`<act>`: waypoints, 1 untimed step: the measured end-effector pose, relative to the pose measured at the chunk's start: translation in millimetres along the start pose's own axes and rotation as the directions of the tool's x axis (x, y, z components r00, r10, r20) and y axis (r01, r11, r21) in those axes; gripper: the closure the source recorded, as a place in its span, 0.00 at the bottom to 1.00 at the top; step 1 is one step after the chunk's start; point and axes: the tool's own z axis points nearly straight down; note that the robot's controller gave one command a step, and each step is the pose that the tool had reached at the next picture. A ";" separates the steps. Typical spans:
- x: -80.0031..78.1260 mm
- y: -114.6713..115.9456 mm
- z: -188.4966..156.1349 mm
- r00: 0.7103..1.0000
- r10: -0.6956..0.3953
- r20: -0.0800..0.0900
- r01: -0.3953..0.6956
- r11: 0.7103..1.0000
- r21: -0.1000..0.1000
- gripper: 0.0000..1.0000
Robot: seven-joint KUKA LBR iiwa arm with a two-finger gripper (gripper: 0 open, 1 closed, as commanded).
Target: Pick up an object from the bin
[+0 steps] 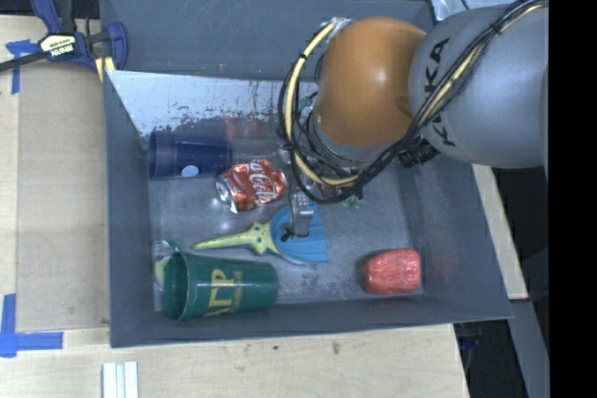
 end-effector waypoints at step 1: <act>-23.4 4.2 17.0 0.997 -0.075 0.005 0.075 0.997 0.000 0.00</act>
Offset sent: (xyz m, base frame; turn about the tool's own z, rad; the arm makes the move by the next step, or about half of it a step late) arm 0.0530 0.0400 -0.0835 -0.2613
